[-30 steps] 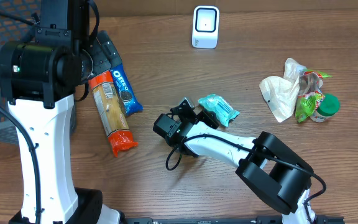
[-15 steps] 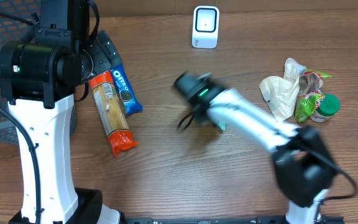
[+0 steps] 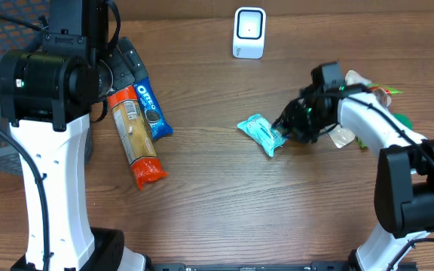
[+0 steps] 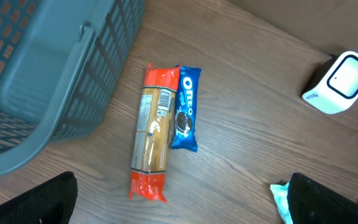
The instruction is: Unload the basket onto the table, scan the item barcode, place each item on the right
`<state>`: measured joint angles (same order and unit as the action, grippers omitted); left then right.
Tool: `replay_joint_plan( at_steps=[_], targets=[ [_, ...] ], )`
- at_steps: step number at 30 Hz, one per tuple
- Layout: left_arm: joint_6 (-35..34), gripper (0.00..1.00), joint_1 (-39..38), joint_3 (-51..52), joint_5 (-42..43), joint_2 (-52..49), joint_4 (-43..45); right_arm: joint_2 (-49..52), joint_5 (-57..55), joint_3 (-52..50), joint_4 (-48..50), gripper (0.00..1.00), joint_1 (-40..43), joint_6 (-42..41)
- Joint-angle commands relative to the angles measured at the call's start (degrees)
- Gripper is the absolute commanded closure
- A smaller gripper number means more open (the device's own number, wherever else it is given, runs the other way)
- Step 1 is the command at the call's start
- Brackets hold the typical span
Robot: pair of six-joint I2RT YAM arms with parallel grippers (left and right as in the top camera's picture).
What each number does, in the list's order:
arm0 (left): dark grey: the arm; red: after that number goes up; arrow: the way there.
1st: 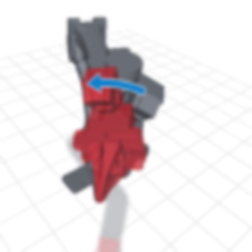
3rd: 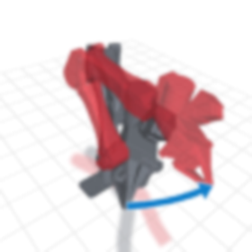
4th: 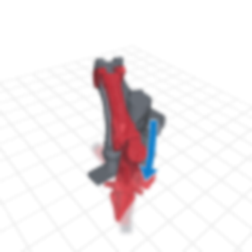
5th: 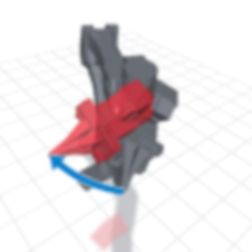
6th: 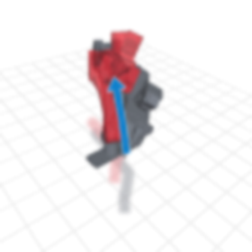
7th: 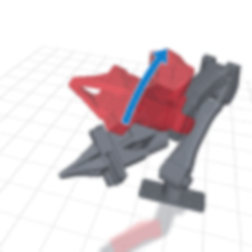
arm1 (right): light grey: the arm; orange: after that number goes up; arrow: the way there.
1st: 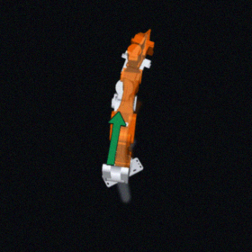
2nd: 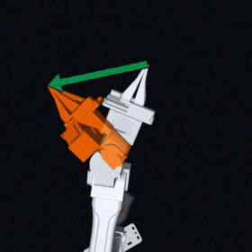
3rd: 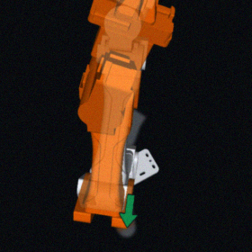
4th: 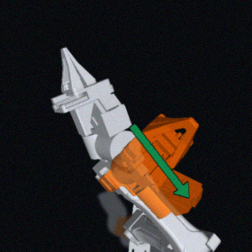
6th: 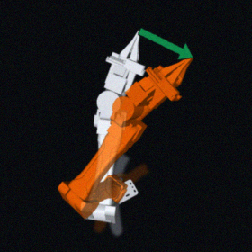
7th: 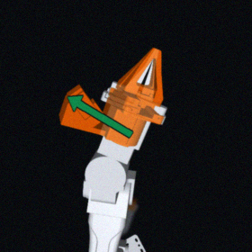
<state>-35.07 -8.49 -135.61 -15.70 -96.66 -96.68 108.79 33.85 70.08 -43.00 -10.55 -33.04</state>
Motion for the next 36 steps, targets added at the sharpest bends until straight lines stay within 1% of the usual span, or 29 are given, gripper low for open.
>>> replay_joint_plan(
  at_steps=[1, 6, 12, 18, 26, 30, 33, 36],
  targets=[
    [-0.96, 0.00, 0.22, 0.15, -0.81, 0.39, -0.11, -0.61, 6.36, -4.07, 3.72, 0.60, -0.55, -4.83],
    [-0.96, 0.00, 0.22, 0.15, -0.81, 0.39, -0.11, -0.61, 5.46, -8.15, 7.93, 0.58, -0.59, -5.77],
    [-0.94, 0.00, 0.22, 0.15, -0.81, 0.39, -0.11, -0.61, 3.93, -9.05, 10.29, 0.55, -0.70, -4.46],
    [-0.96, 0.00, 0.22, 0.15, -0.81, 0.39, -0.11, -0.61, -1.81, -9.07, 11.82, 0.56, -1.55, -4.50],
    [-0.96, 0.00, 0.22, 0.15, -0.81, 0.39, -0.11, -0.61, -8.39, -9.07, 14.71, 0.81, -5.81, -4.50],
    [-0.94, 0.00, 0.22, 0.15, -0.81, 0.39, -0.11, -0.63, -9.40, -9.03, 15.32, 0.96, -7.13, -4.48],
    [-0.94, 0.00, 0.22, 0.15, -0.81, 0.39, -0.11, -1.01, -9.38, -8.79, 14.86, 0.96, -7.13, -3.91],
    [-0.94, 0.01, 0.22, 0.15, -0.81, 0.39, -0.11, -2.19, -10.34, -7.82, 13.46, 0.96, -7.13, -1.03]
  ],
)
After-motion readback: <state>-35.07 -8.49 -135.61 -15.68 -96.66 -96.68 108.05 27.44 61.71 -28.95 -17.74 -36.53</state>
